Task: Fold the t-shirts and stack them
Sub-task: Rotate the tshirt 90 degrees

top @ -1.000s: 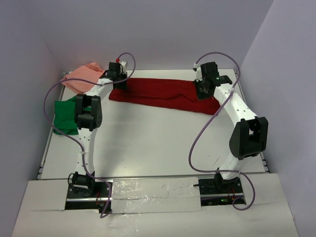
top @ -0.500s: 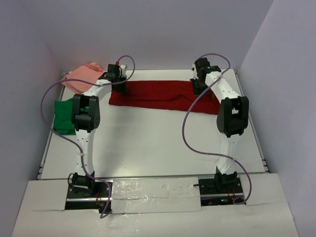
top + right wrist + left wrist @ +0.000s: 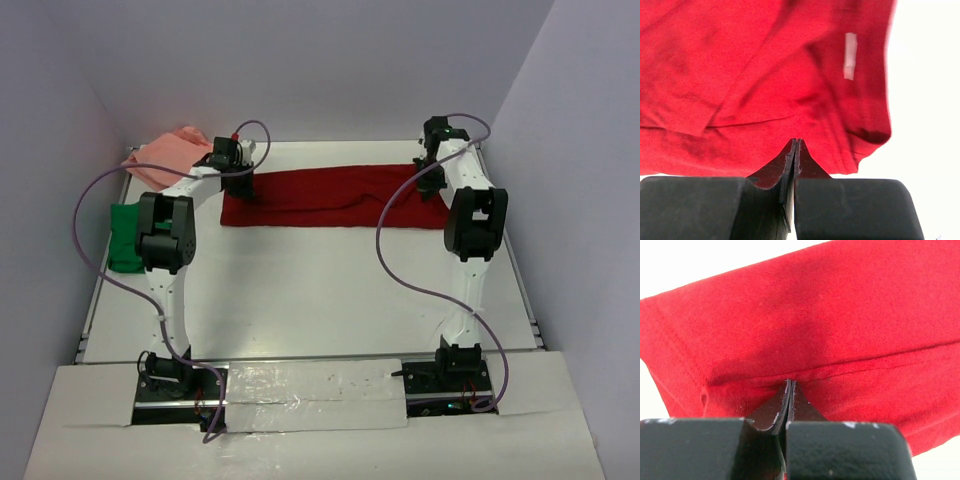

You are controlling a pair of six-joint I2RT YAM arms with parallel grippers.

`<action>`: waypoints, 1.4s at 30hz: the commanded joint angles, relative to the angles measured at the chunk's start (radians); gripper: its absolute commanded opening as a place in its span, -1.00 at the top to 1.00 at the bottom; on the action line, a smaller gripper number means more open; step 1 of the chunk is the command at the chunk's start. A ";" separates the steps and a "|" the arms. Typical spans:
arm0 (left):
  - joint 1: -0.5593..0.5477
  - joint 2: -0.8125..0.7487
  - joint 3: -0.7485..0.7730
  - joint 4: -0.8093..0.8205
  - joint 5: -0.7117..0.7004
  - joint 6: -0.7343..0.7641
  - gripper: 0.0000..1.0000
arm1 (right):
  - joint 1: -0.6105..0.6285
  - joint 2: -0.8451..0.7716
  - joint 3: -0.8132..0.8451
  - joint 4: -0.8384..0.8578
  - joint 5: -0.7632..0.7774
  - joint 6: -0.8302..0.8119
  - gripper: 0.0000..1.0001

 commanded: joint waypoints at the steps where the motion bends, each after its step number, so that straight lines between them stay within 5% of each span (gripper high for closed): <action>1: 0.002 -0.076 -0.090 -0.086 0.044 0.016 1.00 | -0.051 0.033 0.089 -0.032 -0.024 0.014 1.00; 14: -0.053 -0.219 -0.266 -0.341 0.185 0.164 1.00 | -0.077 0.140 0.306 -0.154 -0.191 0.058 1.00; 28: -0.447 -0.178 -0.239 -0.661 0.547 0.447 1.00 | -0.075 0.067 0.295 -0.143 -0.242 0.043 1.00; 37: -0.667 -0.204 -0.214 -0.572 0.725 0.476 1.00 | -0.074 0.004 0.332 -0.166 -0.244 0.033 1.00; 42: -0.647 -0.274 -0.229 -0.456 0.616 0.378 1.00 | -0.072 -0.045 0.246 -0.152 -0.254 0.023 1.00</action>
